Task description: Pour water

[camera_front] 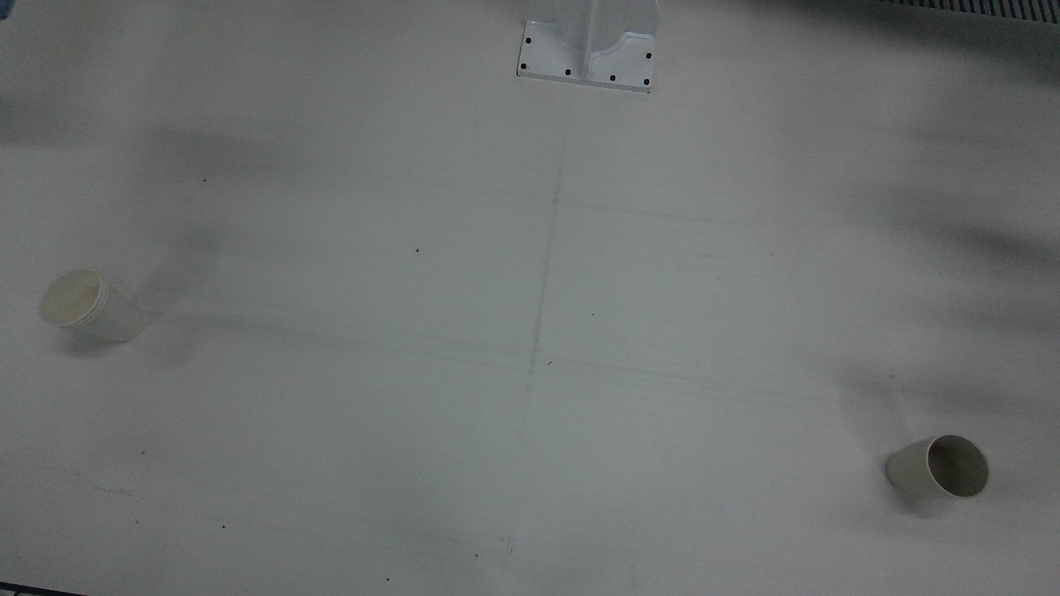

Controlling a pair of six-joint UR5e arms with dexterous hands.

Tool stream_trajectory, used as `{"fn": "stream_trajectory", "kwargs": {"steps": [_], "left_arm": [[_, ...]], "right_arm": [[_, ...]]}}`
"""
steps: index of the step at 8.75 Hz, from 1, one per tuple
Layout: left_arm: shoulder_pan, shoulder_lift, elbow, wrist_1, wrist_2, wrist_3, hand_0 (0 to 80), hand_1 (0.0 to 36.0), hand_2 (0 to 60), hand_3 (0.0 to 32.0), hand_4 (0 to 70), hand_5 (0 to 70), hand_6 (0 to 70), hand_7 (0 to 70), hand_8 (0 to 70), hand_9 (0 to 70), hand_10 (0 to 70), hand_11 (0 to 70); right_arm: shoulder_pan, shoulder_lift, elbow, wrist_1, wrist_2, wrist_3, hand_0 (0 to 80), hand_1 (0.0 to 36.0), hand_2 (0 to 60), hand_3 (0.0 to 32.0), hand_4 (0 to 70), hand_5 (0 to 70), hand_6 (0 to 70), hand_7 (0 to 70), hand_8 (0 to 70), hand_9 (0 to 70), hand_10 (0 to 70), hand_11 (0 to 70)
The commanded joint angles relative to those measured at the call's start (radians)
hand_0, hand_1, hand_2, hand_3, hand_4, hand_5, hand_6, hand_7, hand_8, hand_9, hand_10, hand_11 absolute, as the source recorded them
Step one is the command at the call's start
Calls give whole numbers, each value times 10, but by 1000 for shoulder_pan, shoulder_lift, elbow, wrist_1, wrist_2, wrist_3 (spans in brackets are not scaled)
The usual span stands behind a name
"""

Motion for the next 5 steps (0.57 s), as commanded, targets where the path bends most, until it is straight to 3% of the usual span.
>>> {"fn": "stream_trajectory", "kwargs": {"steps": [1,3,5], "left_arm": [[0,0,148,-178,-9,46,632,140,0,0,226,35,67,150,24,43,113,187],[3,-1,329,-373,-64,80,633,138,0,0,224,40,71,153,30,40,96,162],[5,-11,463,-519,-105,132,631,137,0,0,226,47,76,156,31,40,100,168]], "right_arm": [[-44,12,-20,0,2,-13,477,64,0,0,189,182,157,203,106,120,10,21],[-72,30,-87,0,6,-33,477,69,0,0,219,195,174,225,119,134,26,44],[-68,6,-106,0,2,-89,480,74,0,0,181,174,152,204,106,117,27,48]]}}
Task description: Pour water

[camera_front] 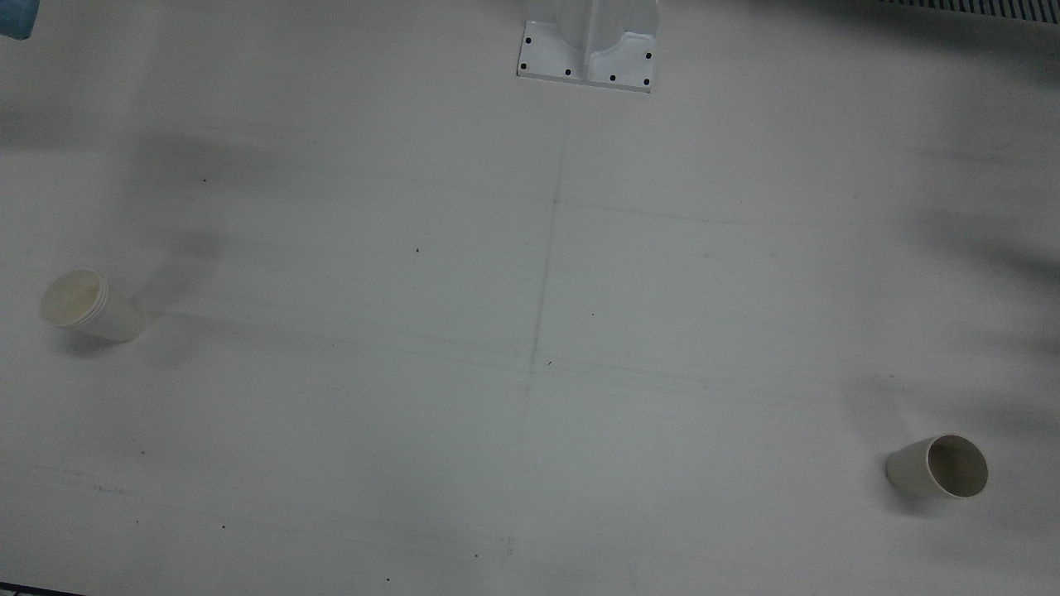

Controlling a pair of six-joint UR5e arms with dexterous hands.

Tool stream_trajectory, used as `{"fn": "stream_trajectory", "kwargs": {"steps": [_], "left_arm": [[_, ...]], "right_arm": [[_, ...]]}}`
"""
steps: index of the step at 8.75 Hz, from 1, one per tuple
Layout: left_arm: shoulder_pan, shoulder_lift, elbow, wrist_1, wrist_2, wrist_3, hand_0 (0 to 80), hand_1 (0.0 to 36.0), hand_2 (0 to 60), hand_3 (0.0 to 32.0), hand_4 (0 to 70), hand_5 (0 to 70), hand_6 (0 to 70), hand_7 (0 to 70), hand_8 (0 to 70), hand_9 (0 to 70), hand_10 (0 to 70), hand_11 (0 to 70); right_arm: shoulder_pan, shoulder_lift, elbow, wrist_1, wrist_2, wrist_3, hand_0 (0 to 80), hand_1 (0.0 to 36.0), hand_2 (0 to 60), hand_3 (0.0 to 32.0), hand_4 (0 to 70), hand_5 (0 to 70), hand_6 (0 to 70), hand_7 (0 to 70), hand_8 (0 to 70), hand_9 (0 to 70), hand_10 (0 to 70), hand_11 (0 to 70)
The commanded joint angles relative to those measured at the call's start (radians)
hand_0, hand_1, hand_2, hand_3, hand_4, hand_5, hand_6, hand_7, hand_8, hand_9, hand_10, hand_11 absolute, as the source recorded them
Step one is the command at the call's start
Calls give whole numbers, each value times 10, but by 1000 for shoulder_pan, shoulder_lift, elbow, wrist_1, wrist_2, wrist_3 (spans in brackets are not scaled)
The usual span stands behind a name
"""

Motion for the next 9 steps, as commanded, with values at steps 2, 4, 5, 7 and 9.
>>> {"fn": "stream_trajectory", "kwargs": {"steps": [2,4,5,7,9], "left_arm": [[63,-27,307,-322,-74,130,649,150,0,0,187,39,60,139,26,23,85,148],[153,-52,350,-366,-152,234,734,190,0,32,99,0,11,87,17,3,34,78],[172,-99,405,-375,-163,246,728,188,0,44,87,0,5,77,15,1,26,67],[234,-193,494,-375,-166,334,726,190,0,0,116,0,0,51,7,0,11,45],[270,-245,519,-338,-168,377,685,177,0,0,129,0,0,47,6,0,1,29]], "right_arm": [[-16,-31,-34,-8,-4,-100,495,92,0,0,150,159,126,175,77,87,1,7],[-26,-19,-34,-15,2,-132,507,112,0,0,147,161,120,187,65,73,0,0],[-28,-19,-28,-15,3,-141,507,110,0,0,164,167,129,198,68,76,0,0],[-37,-19,-30,-15,2,-154,513,113,0,0,196,178,143,212,67,78,0,0],[-37,-19,-28,-15,2,-155,511,109,0,0,201,178,145,214,66,78,0,0]]}}
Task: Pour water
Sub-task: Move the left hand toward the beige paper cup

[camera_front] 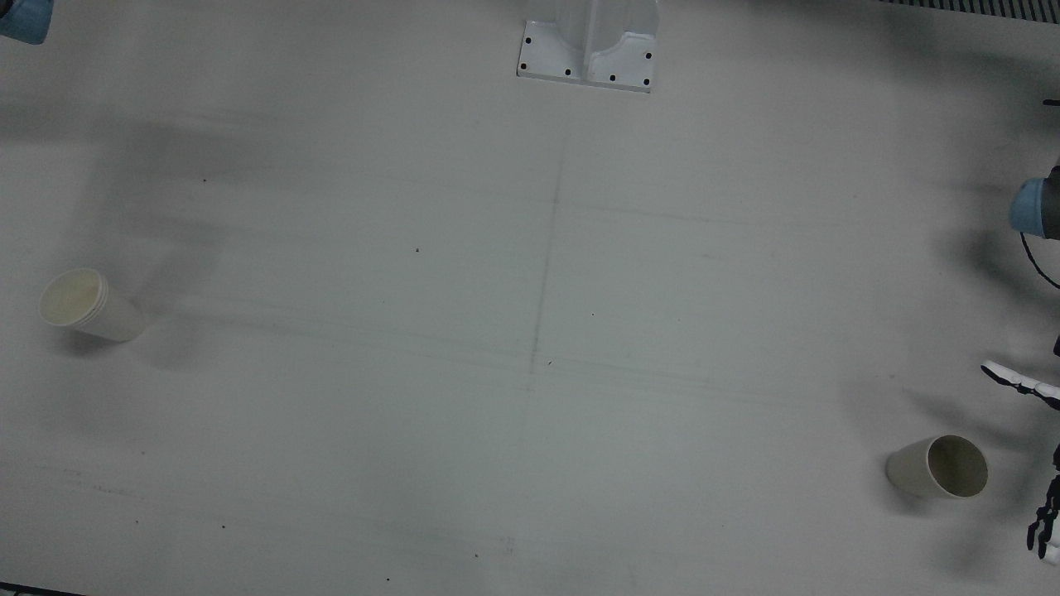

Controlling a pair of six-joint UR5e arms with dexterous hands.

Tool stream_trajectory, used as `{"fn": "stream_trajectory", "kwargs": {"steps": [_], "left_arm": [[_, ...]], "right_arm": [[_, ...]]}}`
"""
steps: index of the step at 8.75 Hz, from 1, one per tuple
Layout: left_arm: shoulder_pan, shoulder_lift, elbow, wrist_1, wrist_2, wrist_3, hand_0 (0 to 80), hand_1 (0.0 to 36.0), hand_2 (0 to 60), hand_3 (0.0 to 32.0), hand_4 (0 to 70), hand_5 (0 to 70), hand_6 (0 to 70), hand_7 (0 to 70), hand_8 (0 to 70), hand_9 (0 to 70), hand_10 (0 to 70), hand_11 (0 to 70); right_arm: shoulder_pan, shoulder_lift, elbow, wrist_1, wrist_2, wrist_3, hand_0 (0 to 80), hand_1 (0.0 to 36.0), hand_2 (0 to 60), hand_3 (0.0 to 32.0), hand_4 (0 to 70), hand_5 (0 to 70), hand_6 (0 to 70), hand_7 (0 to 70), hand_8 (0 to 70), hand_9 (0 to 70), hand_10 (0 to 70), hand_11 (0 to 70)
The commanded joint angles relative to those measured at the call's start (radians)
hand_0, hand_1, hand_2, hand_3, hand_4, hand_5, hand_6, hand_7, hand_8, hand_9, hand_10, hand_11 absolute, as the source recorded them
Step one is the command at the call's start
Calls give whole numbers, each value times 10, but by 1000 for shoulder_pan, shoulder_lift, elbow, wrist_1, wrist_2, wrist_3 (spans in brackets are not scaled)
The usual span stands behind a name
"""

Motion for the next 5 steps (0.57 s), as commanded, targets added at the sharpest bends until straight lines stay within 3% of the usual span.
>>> {"fn": "stream_trajectory", "kwargs": {"steps": [1,5], "left_arm": [[46,-62,44,25,-4,89,686,179,0,0,128,0,0,47,5,0,3,32],[48,-74,49,88,-25,89,681,175,0,0,158,3,7,59,1,0,0,16]], "right_arm": [[-1,0,2,0,0,-4,509,108,0,0,204,179,146,215,66,77,0,0],[-2,0,3,0,1,-4,508,104,0,0,206,180,146,214,65,77,0,0]]}}
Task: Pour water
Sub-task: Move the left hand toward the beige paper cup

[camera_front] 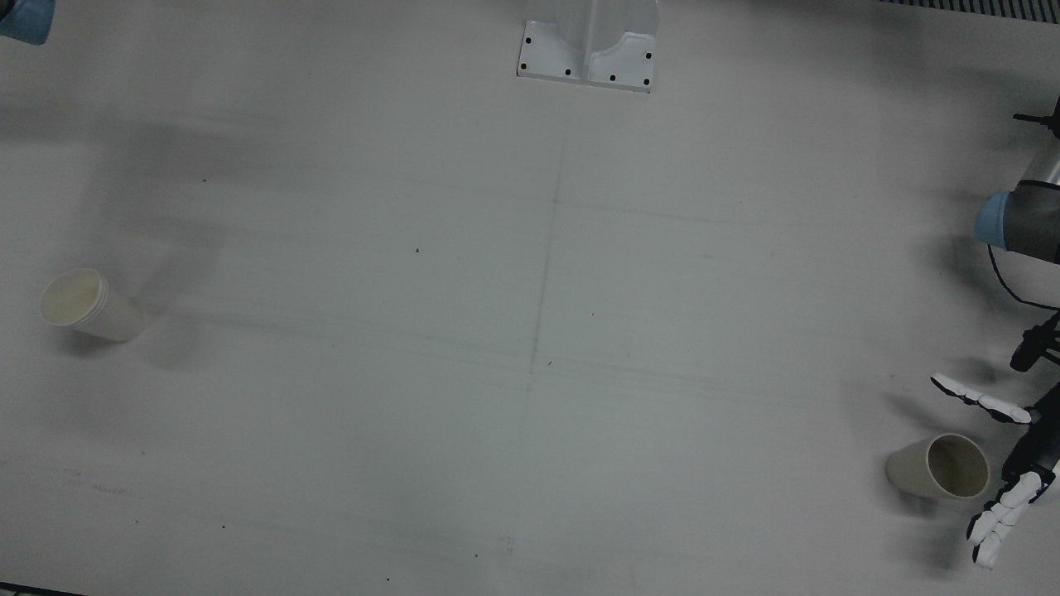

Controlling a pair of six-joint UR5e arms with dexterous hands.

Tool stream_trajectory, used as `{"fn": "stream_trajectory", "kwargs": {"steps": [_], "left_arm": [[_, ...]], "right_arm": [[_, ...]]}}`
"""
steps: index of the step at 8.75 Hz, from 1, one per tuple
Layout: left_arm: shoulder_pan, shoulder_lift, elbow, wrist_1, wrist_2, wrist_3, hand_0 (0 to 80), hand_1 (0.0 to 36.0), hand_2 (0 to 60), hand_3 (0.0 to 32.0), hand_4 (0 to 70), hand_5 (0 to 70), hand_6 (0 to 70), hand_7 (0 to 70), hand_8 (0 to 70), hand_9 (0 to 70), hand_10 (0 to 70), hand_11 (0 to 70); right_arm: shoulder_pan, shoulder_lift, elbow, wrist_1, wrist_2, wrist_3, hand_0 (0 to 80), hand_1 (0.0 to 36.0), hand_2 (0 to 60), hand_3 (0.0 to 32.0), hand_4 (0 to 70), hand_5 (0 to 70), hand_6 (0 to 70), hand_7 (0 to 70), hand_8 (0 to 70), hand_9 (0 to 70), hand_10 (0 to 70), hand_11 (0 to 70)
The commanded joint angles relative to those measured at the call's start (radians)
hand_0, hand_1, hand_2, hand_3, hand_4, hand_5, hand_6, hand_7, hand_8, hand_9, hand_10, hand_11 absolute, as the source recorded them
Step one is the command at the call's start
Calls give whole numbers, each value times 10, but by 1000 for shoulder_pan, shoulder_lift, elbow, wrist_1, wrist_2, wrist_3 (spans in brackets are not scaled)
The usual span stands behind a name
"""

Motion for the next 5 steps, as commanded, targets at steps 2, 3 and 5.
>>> {"fn": "stream_trajectory", "kwargs": {"steps": [2,3,5], "left_arm": [[2,-28,19,60,-33,3,644,161,0,0,169,10,12,62,0,0,0,10],[2,-37,19,81,-35,3,641,161,0,0,176,12,13,63,0,0,0,7],[2,-48,33,94,-35,17,633,155,0,0,194,15,12,63,0,0,0,0]], "right_arm": [[2,0,-1,0,2,3,509,105,0,0,202,177,144,209,64,79,0,0],[2,0,0,0,0,5,508,106,0,0,200,179,142,207,62,77,0,0],[2,0,2,0,2,8,509,106,0,0,205,180,143,207,63,77,0,0]]}}
